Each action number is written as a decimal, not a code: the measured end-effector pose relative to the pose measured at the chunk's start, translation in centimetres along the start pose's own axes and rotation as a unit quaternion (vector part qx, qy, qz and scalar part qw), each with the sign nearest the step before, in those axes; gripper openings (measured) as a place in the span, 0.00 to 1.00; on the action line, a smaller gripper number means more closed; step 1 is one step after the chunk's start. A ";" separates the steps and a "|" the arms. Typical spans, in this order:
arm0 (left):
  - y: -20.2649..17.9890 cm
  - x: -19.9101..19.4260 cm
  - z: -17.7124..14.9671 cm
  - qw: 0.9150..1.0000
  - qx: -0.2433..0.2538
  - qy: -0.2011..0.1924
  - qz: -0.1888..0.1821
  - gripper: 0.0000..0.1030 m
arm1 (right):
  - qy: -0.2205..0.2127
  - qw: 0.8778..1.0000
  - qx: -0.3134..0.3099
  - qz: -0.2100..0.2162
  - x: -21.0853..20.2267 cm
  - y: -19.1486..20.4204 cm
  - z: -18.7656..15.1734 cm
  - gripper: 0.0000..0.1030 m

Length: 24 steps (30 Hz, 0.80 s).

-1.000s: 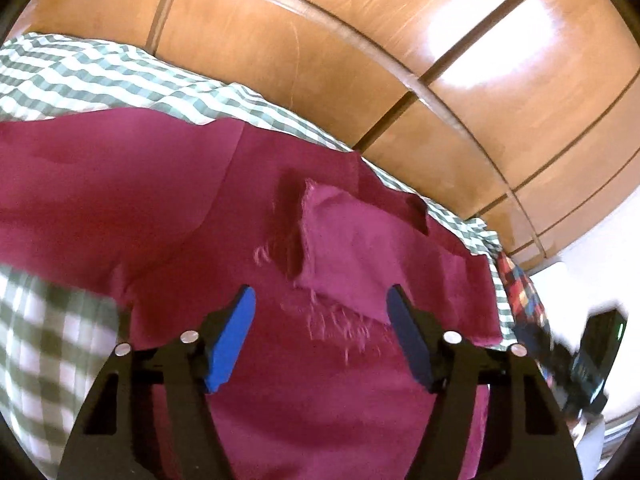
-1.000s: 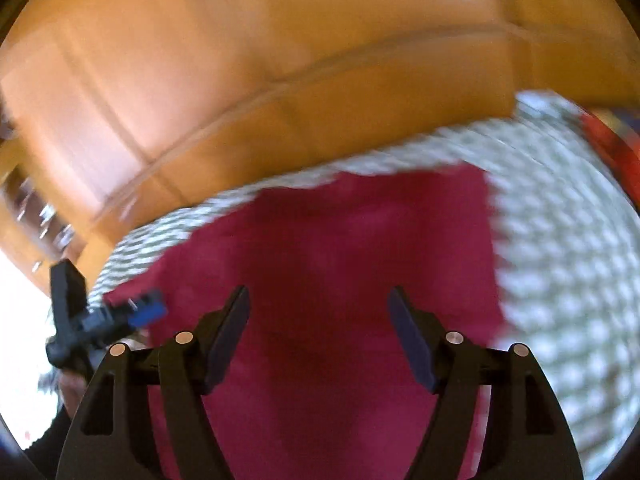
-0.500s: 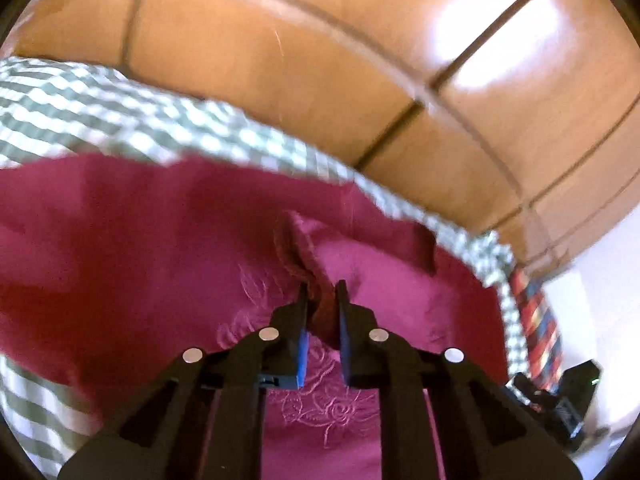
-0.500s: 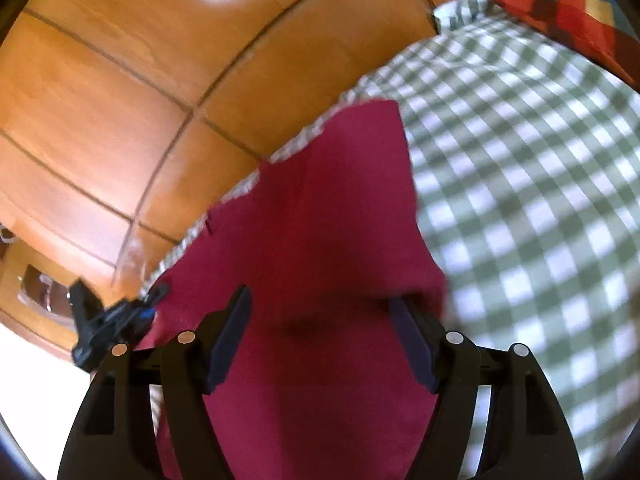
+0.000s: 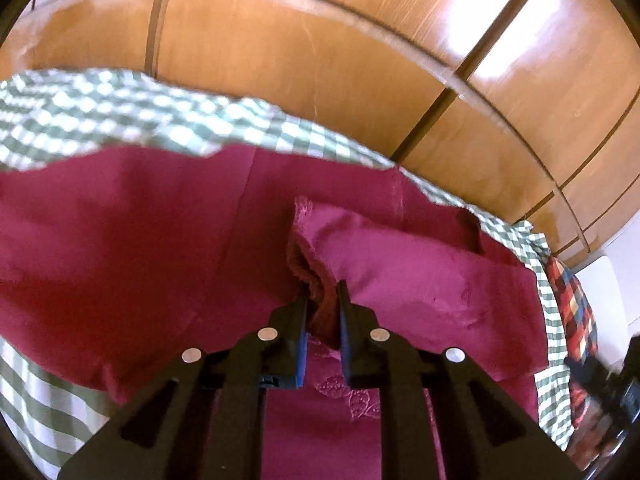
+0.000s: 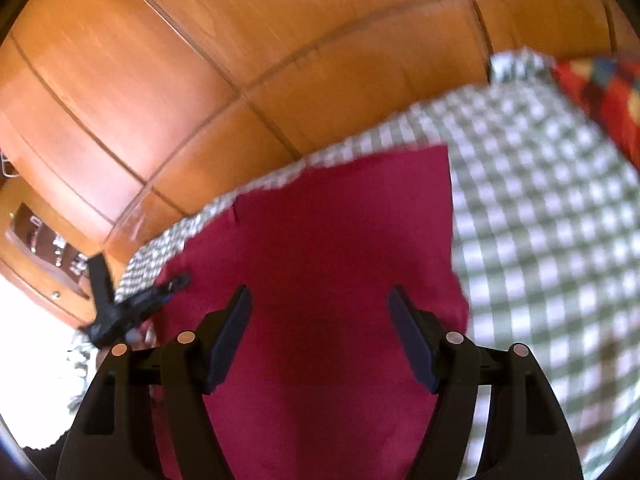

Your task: Fold small clothes

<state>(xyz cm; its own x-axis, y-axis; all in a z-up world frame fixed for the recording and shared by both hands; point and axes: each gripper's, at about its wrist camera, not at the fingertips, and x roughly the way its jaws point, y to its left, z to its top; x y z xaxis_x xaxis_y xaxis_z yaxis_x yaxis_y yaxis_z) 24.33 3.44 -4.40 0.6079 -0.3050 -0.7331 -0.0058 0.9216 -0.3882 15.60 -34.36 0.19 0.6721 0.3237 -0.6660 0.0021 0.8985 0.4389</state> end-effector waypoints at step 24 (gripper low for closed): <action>4.9 -5.9 -2.1 0.996 -0.073 -0.046 0.015 0.47 | -0.001 0.977 -0.119 -0.178 7.7 5.4 -2.5 0.88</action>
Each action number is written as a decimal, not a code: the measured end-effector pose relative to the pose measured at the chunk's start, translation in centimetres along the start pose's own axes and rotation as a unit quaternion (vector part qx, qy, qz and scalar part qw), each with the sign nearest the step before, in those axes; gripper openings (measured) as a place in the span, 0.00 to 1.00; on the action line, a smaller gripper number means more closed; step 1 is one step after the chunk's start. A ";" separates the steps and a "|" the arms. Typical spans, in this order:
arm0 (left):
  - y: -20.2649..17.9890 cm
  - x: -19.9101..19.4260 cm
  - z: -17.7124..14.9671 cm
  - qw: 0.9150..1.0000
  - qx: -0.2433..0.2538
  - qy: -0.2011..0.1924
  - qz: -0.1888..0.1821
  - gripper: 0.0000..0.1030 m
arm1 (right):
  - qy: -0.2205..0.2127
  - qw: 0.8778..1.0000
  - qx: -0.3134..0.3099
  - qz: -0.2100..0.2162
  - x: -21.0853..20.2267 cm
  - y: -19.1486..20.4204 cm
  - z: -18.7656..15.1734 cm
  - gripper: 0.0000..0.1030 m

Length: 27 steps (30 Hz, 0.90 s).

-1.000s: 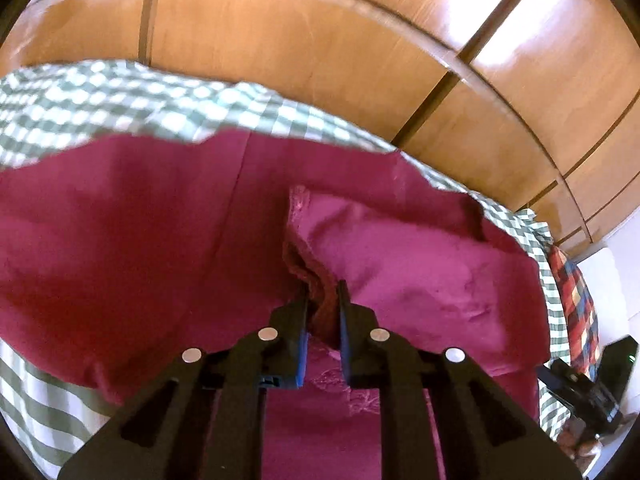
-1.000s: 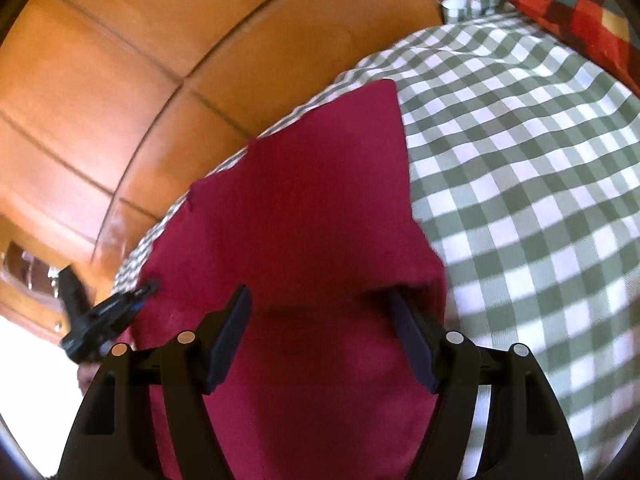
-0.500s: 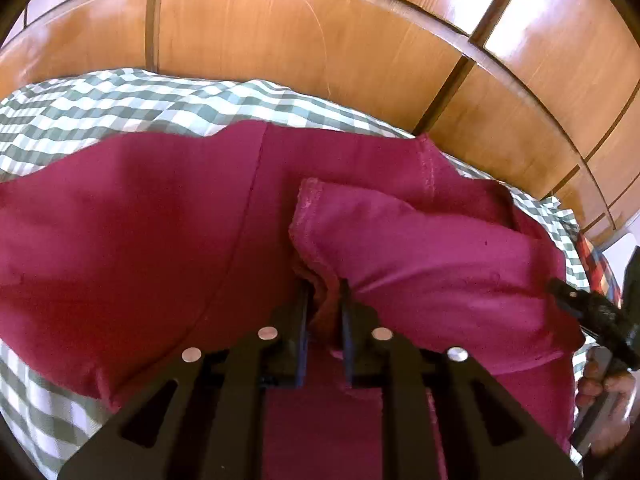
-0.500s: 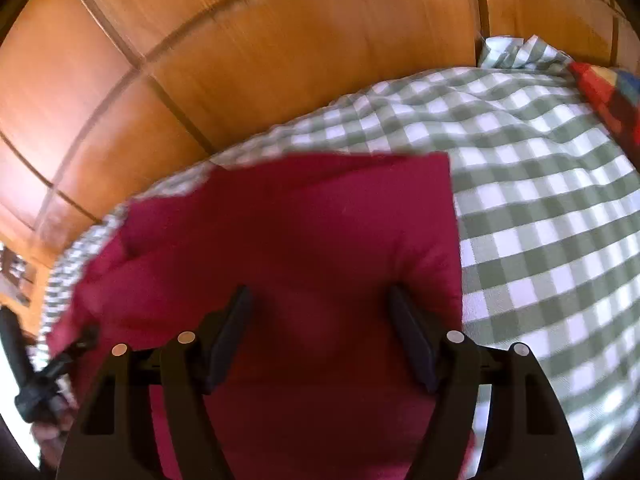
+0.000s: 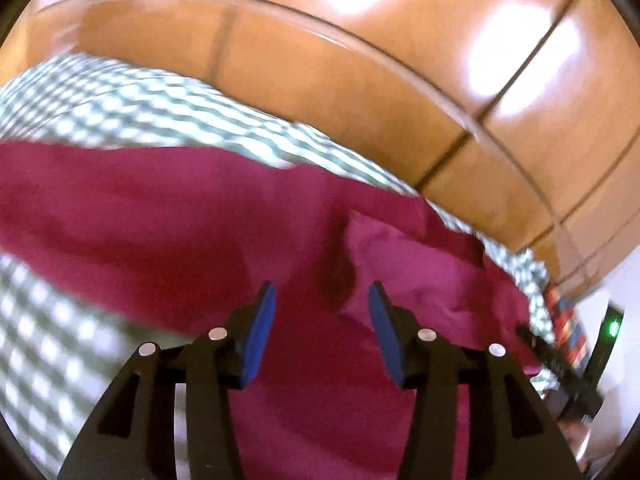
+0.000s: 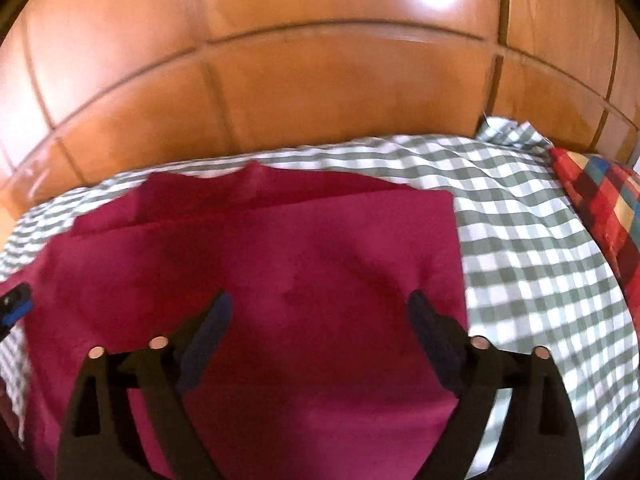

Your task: Fold small clothes

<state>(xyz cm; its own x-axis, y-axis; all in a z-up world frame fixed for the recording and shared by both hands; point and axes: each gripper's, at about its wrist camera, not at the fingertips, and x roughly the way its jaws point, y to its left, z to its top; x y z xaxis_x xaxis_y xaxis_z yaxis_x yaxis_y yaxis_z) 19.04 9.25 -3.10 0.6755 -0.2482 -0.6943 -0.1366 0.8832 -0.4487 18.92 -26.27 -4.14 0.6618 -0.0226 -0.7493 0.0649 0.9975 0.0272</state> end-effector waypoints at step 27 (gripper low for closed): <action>32.2 -11.6 4.4 0.927 -0.326 -0.113 0.149 0.53 | 0.047 0.995 -0.083 -0.005 1.3 5.3 -6.8 0.97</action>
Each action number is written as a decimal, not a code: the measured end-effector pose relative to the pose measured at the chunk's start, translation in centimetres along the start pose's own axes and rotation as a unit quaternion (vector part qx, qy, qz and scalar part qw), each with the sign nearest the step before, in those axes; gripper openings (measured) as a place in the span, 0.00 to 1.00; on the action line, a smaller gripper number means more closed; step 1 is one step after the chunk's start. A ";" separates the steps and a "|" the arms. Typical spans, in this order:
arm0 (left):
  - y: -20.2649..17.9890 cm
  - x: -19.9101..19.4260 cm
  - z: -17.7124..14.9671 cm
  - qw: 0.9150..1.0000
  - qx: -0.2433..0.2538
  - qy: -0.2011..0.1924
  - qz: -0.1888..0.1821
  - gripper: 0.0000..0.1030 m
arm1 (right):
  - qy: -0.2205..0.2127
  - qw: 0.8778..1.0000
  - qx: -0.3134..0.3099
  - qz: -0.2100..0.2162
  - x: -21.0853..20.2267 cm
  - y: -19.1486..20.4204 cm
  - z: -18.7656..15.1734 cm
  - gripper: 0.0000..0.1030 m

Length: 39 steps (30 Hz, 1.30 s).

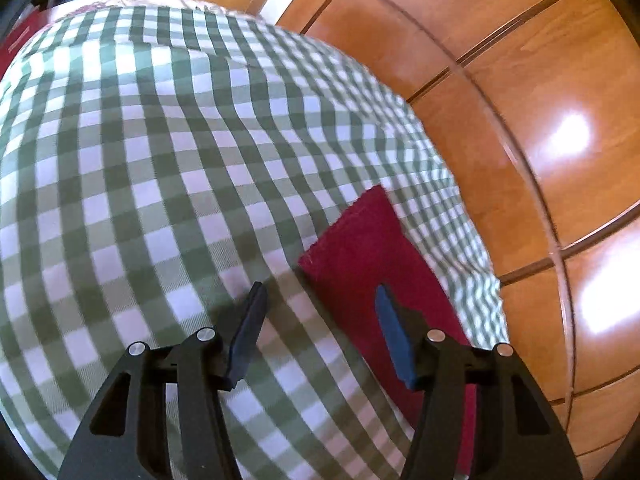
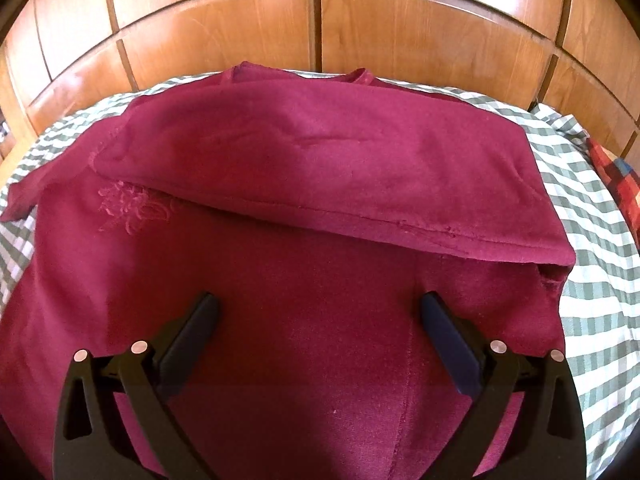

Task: Fold small clothes
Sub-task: 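Grasp the sleeve end with the left gripper and lift it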

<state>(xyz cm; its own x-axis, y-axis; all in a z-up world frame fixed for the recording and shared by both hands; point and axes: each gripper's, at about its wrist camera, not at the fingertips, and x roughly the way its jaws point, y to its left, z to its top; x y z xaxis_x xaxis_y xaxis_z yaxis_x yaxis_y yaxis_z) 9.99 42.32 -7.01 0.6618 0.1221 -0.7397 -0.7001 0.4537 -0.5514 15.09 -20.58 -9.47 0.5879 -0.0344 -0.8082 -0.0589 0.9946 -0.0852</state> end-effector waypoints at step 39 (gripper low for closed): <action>-1.3 2.2 -2.0 0.999 -0.051 0.001 -0.015 0.40 | -0.009 1.000 0.008 0.008 -0.1 -0.3 -0.1 0.97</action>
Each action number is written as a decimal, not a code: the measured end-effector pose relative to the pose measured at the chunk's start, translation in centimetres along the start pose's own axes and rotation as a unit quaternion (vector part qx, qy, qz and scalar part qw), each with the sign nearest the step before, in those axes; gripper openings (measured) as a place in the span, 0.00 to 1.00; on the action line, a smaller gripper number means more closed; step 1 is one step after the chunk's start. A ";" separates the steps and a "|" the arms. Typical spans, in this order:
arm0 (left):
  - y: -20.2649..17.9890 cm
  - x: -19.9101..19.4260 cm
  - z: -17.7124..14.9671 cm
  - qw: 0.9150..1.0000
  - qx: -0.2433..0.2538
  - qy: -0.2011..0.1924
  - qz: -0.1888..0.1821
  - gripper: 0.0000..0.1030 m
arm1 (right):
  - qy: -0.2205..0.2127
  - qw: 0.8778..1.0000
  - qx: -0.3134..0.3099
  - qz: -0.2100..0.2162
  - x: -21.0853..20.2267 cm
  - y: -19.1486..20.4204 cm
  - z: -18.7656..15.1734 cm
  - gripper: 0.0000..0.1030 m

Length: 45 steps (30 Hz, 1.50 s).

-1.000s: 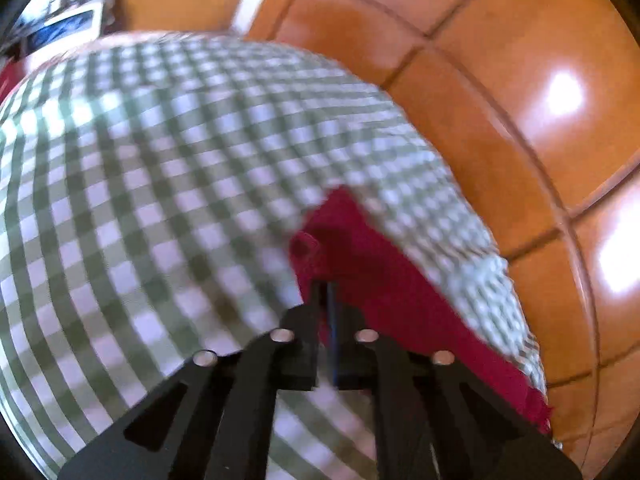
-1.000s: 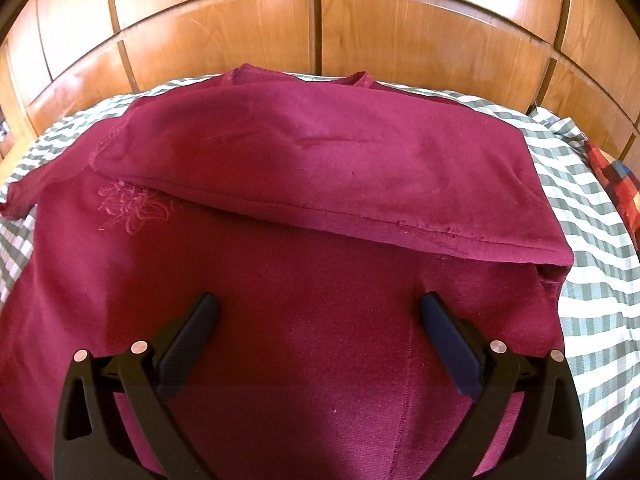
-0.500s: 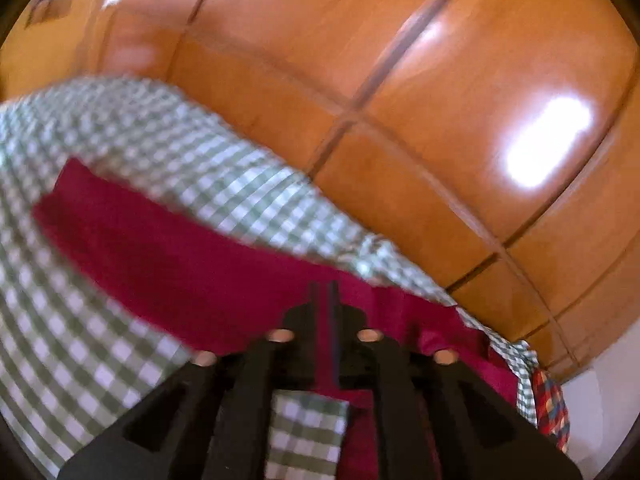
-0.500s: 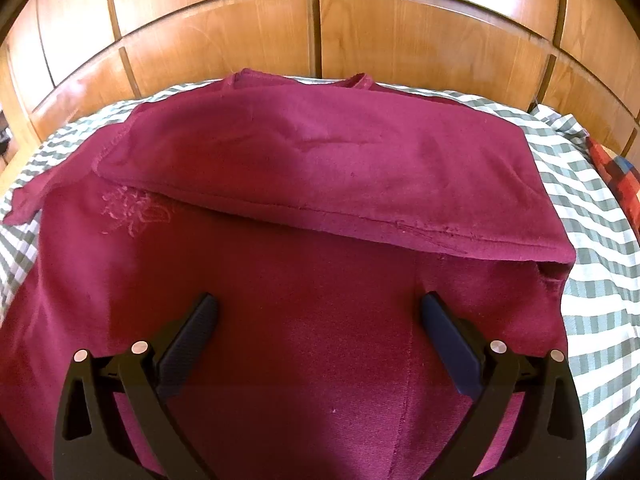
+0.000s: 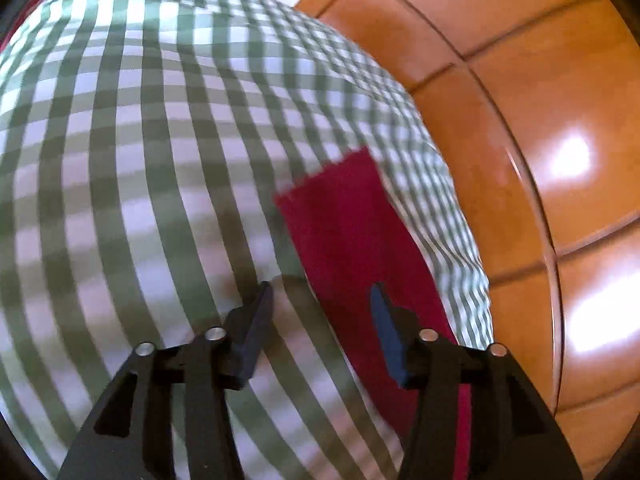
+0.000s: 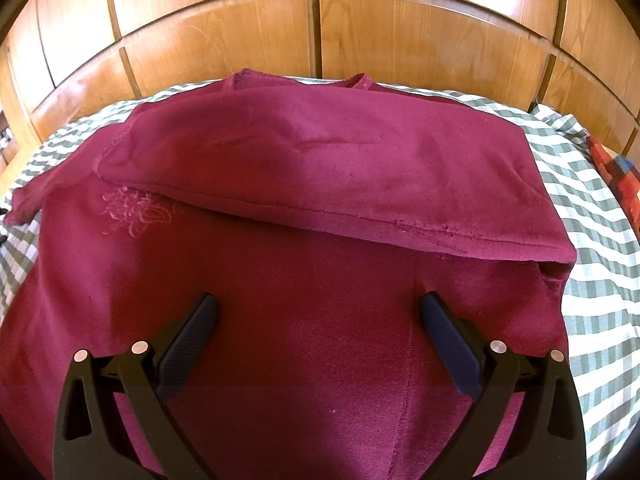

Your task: Fold small clothes

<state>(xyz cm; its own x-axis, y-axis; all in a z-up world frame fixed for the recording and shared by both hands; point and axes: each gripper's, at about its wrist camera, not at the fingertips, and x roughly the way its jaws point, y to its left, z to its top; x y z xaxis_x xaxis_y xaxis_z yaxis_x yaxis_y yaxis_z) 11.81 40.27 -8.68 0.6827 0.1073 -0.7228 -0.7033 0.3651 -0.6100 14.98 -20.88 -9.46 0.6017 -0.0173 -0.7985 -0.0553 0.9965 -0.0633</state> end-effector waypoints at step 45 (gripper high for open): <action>-13.0 -4.8 -29.0 0.895 0.400 0.144 -0.133 0.41 | 0.050 0.950 0.094 0.293 0.5 7.7 6.5 0.81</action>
<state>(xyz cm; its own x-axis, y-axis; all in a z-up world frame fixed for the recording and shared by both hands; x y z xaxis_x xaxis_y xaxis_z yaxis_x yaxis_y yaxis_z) 11.90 8.17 -6.69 0.6443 -0.2832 -0.7104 -0.0777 0.8998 -0.4293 20.01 -12.66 -6.42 0.4322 0.5471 -0.7168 -0.2085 0.8340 0.5109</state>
